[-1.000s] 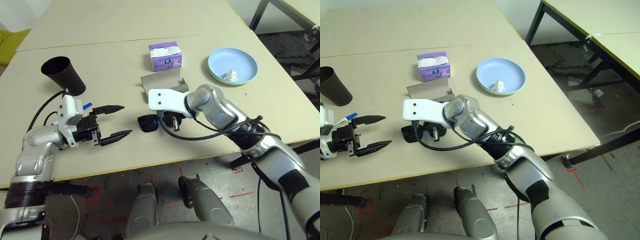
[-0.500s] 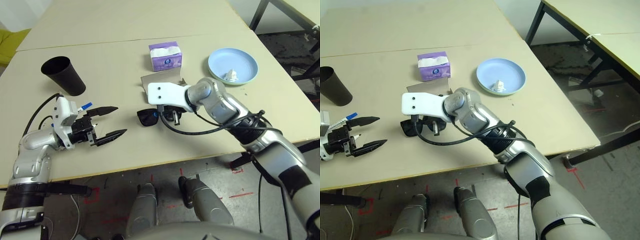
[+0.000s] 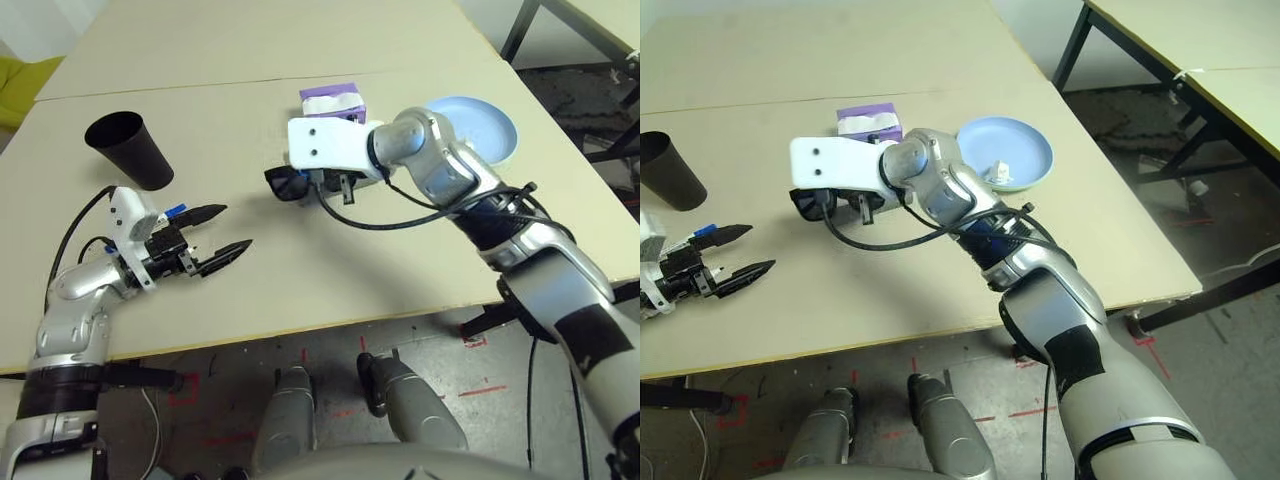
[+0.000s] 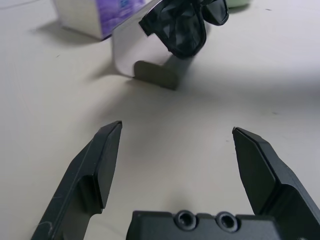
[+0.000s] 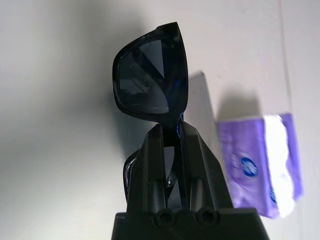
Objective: Organize and tidy the items on the table.
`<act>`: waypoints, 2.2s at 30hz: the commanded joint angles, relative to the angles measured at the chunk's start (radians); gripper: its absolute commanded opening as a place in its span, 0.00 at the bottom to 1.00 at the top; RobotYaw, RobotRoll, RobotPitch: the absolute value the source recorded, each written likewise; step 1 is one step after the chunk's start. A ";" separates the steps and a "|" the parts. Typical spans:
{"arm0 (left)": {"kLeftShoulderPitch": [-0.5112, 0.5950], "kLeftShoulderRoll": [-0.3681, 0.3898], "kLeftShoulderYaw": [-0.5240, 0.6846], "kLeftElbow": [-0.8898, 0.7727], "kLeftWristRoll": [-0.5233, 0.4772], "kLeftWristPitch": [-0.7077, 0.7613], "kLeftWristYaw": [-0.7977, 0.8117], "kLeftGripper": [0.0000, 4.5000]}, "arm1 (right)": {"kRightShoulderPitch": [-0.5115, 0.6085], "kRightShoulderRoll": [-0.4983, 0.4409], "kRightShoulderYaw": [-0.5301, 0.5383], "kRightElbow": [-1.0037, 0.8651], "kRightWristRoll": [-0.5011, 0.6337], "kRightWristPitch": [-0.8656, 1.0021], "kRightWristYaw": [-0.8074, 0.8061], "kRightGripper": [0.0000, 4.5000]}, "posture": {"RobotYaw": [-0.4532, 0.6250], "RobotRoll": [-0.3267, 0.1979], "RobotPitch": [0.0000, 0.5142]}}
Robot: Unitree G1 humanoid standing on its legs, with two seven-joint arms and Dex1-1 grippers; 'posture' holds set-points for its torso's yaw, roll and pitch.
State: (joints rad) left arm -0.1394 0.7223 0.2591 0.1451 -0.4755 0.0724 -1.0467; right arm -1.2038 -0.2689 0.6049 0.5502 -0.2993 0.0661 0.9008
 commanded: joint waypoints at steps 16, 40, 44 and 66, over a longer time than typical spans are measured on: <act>0.050 -0.013 0.005 -0.119 -0.016 0.070 0.034 1.00 | -0.060 0.076 -0.042 0.430 -0.134 -0.469 -0.314 0.03 | 0.37 0.62 0.35; 0.042 -0.012 0.001 -0.127 -0.031 0.071 0.024 1.00 | -0.057 0.065 -0.060 0.548 -0.186 -0.486 -0.294 0.03 | 0.37 0.62 0.37; 0.032 -0.011 -0.007 -0.114 -0.023 0.067 0.020 1.00 | -0.047 0.067 -0.085 0.524 -0.154 -0.473 -0.263 0.26 | 0.36 0.62 0.37; -0.207 -0.141 -0.024 0.078 0.108 0.042 0.280 1.00 | 0.255 -0.067 -0.765 -0.318 0.588 0.296 -0.182 0.99 | 0.34 0.62 0.39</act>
State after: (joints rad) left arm -0.3396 0.5889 0.2475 0.1931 -0.3981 0.1189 -0.8040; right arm -1.0253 -0.3339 -0.1100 0.3497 0.1913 0.2532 0.7097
